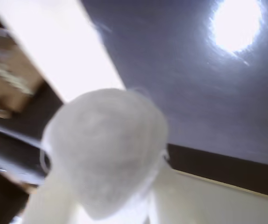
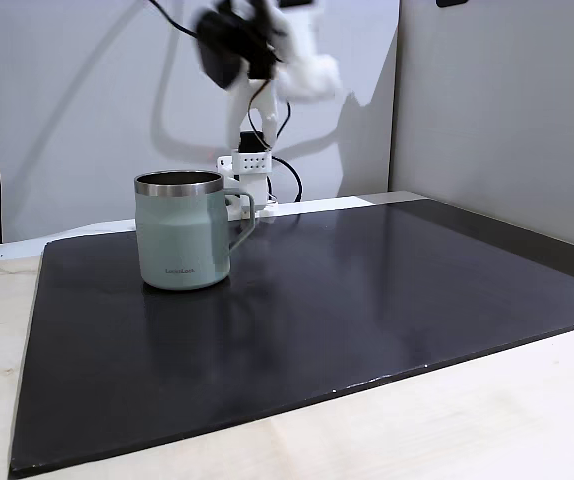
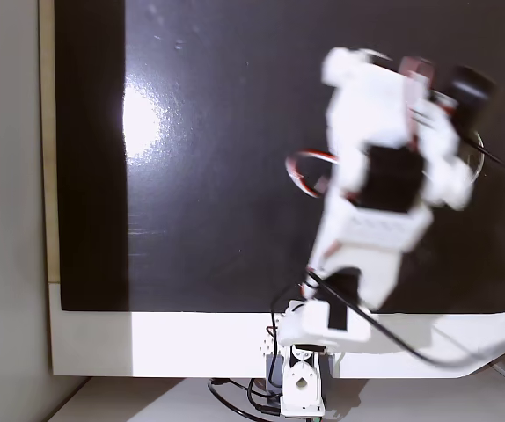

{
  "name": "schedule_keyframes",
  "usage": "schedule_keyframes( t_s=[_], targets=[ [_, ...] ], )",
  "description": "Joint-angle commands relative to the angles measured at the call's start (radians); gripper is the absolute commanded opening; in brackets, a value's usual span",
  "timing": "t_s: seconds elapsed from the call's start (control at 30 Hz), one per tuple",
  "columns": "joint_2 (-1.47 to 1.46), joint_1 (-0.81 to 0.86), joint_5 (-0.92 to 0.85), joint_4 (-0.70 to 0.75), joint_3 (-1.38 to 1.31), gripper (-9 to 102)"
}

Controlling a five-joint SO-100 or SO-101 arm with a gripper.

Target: Grasp a gauze and put it in the cup.

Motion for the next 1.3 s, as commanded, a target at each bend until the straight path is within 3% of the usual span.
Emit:
schedule_keyframes(
  t_s=[0.0, 0.2, 0.47, 0.8, 1.27],
  targets=[
    [0.1, 0.126, -0.018, 0.003, 0.009, 0],
    [0.158, 0.313, -0.052, 0.005, 0.124, 0],
    [0.187, 0.407, -0.103, 0.005, 0.314, 0],
    [0.219, 0.419, -0.124, 0.0, 0.492, 0],
    [0.152, 0.41, -0.101, -0.006, 0.497, 1]
  ],
)
